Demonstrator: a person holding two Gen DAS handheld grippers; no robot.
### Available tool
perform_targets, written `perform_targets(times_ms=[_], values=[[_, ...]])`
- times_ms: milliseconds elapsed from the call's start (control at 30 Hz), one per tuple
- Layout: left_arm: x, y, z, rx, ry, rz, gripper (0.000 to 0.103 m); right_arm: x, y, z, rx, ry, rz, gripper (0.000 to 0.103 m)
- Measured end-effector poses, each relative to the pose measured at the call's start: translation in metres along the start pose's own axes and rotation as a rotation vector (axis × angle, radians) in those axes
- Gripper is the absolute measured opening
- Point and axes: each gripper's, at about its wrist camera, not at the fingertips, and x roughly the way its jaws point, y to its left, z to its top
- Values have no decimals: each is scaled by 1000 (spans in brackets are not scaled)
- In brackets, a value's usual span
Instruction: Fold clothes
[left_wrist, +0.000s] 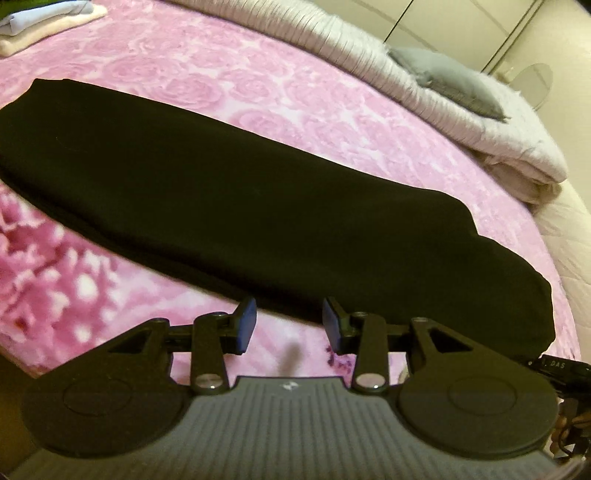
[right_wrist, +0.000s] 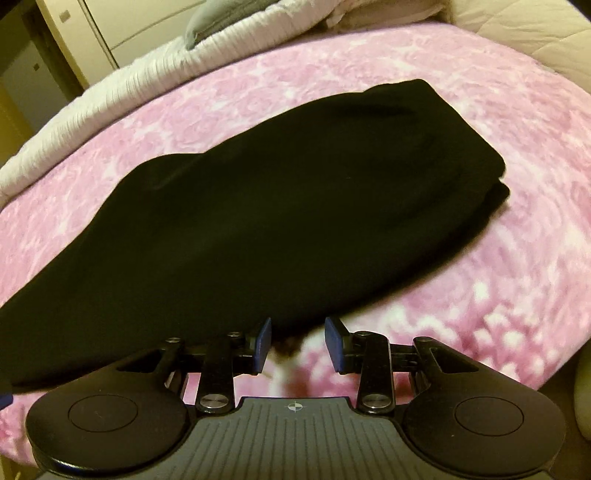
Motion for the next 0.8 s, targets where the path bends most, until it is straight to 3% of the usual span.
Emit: perform_targets(times_ms=[267,367,533,800], values=[[-64,-8,-35,21,-124,-6,35,-48,-11,-47,25,-84,7,36],[-89,-11,-45,4,-184,2,35,-79,-12,-53,19,-169,31,36],[-119,1,-58,-84,-230,-55,37,-114,-9,-64,-7,-230,68,36],[-112,90,-47,-406,-295,-76,43,-86,-2,-61,63,-157,111,37]])
